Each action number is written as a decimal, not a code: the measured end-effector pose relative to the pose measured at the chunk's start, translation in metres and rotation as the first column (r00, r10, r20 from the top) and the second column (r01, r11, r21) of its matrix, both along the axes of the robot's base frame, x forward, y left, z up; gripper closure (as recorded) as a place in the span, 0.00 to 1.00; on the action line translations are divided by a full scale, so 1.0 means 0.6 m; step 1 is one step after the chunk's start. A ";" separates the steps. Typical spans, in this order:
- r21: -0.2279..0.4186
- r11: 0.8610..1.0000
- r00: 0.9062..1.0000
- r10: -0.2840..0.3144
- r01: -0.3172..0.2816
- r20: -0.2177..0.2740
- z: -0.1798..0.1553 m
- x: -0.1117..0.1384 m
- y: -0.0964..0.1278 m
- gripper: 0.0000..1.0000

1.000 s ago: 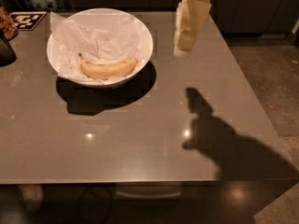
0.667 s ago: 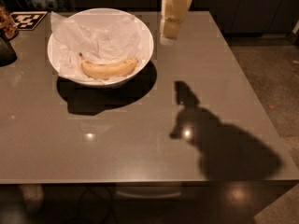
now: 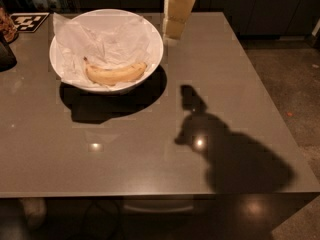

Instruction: Pick banana from white bowl

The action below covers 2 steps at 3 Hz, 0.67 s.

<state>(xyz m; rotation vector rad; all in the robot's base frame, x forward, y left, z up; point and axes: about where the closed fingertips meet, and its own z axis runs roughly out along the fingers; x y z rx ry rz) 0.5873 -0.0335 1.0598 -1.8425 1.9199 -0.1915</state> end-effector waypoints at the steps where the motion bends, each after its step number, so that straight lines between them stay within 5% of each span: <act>1: -0.015 0.998 0.998 0.062 -0.062 -0.015 -0.016 0.022 0.059 0.00; 2: -0.038 0.991 0.991 0.122 -0.124 -0.054 -0.044 0.038 0.121 0.15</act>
Offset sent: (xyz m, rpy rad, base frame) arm 0.0231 0.1066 -0.0508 -0.1148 0.1583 0.1958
